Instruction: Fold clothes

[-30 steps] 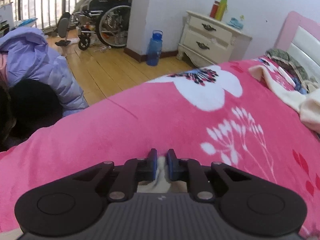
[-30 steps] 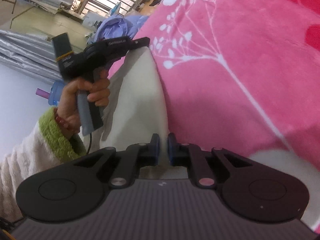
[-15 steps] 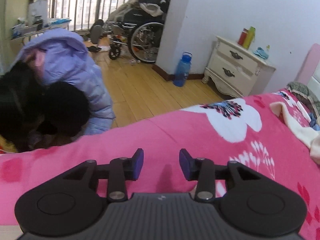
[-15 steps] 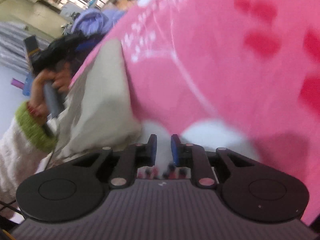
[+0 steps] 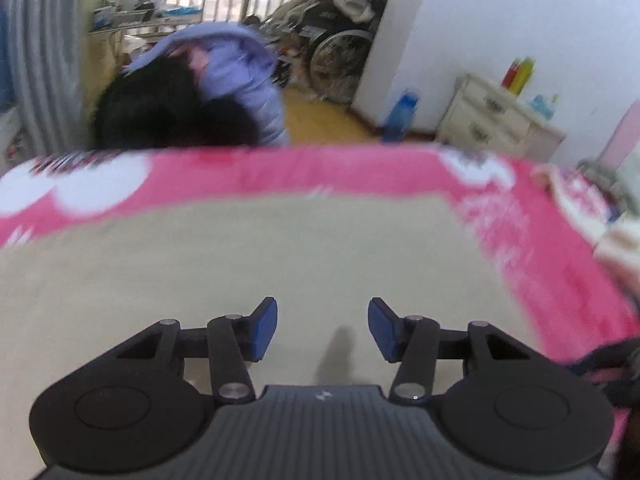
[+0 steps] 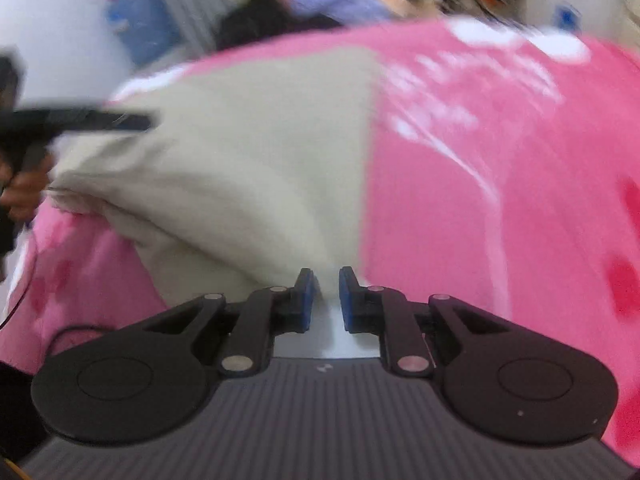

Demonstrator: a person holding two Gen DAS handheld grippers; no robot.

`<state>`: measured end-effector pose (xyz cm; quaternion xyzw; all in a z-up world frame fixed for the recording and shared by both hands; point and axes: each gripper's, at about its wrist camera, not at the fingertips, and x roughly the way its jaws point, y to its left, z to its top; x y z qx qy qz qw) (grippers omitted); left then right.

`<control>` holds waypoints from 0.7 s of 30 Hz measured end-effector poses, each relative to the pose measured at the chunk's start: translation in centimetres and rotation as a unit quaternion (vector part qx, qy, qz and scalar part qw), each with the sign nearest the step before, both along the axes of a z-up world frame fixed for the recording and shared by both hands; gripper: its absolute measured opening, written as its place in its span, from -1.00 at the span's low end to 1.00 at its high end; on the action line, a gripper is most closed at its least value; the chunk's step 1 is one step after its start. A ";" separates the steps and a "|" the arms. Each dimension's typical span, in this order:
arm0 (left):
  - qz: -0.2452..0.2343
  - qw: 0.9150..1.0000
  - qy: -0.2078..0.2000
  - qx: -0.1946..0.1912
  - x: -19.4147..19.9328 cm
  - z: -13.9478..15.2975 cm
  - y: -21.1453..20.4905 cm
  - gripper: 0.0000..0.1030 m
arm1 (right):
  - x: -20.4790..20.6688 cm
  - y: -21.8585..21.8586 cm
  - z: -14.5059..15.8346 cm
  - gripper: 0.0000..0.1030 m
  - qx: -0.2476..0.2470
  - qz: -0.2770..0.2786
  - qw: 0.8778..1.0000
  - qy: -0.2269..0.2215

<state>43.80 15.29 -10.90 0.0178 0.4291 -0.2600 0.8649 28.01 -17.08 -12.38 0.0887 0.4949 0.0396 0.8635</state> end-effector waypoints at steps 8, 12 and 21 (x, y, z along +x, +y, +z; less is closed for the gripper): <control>0.042 0.998 -0.035 -0.017 -3.7 1.2 4.8 -0.10 | -4.6 -2.5 4.7 -0.71 -0.051 -0.095 0.994 -0.037; -0.009 0.999 -0.027 -0.032 -7.1 1.7 4.3 -0.07 | -3.5 0.1 6.8 -0.72 -0.045 -0.046 0.992 -0.108; -0.030 0.981 0.130 -0.138 -9.5 -3.9 0.0 -0.04 | -1.6 4.3 3.0 -0.71 0.141 0.060 0.986 -0.059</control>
